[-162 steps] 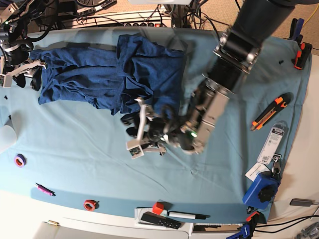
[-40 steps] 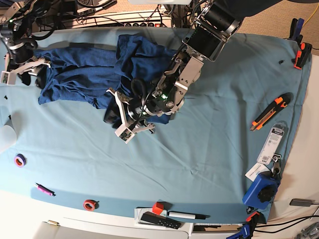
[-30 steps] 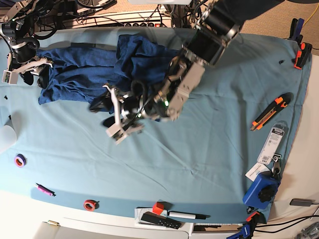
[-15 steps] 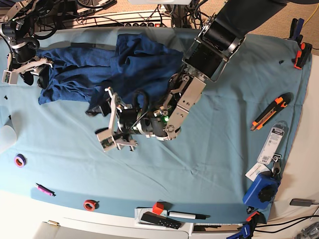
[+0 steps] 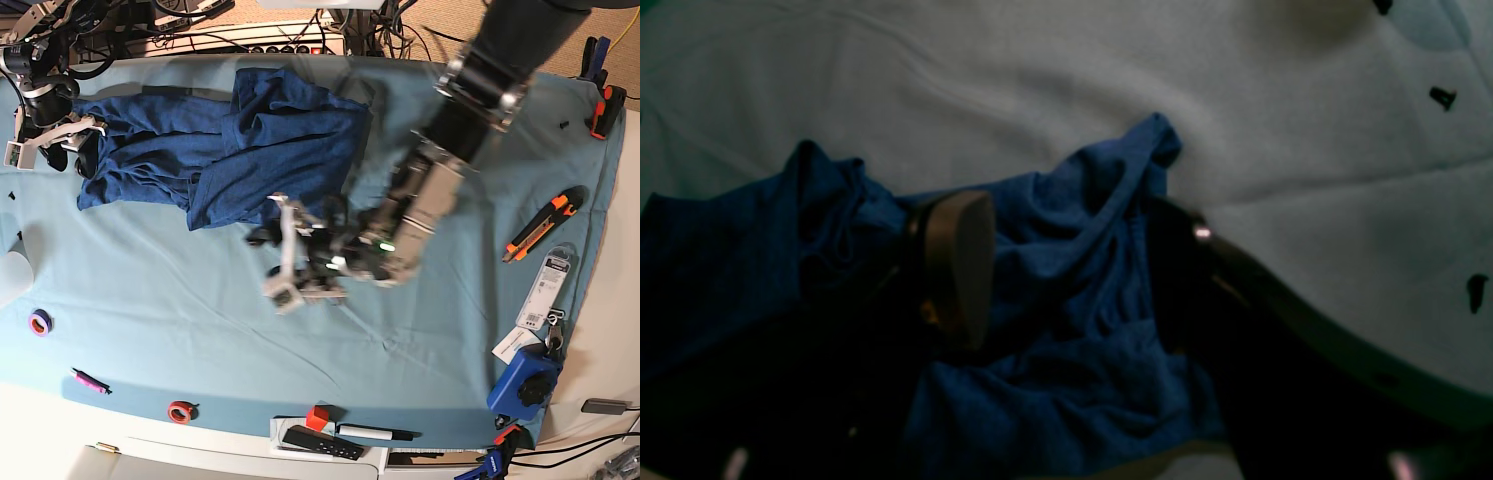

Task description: Layout the t-shirt on the table in an organized manner, then fold the t-shirt properly

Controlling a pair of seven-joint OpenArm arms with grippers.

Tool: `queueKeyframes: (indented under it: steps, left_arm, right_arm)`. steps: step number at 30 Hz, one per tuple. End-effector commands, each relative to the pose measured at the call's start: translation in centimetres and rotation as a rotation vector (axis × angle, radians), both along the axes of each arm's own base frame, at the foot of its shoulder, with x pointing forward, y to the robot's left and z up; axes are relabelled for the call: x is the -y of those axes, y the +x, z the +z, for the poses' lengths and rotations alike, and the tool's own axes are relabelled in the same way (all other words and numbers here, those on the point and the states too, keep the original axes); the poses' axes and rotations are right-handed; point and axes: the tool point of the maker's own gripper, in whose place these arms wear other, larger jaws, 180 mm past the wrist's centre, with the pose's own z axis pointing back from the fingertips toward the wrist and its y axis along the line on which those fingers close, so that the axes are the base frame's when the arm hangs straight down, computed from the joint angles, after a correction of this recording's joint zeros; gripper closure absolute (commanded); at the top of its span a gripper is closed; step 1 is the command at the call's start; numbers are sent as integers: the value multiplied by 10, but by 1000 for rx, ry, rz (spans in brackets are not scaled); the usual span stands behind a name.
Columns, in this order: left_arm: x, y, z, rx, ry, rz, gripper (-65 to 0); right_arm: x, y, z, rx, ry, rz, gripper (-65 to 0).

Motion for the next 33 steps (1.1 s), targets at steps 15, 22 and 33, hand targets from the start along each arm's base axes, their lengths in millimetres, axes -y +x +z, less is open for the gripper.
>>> queueKeyframes:
  steps: [15,22,33]
  left_arm:
    - [-105,-28,10,-334,-316,80,-319]
    - [-115,-52,-6,-436,-429,152,-319]
    - [-93,-62,-6,-470,-482,135,-319]
  right_arm:
    - [48,-9,15,11,-143,-214,-350]
    - [77,-8,5,-35,-170,-251,-411]
    - [72,35,-53,-94,402,-87,-425]
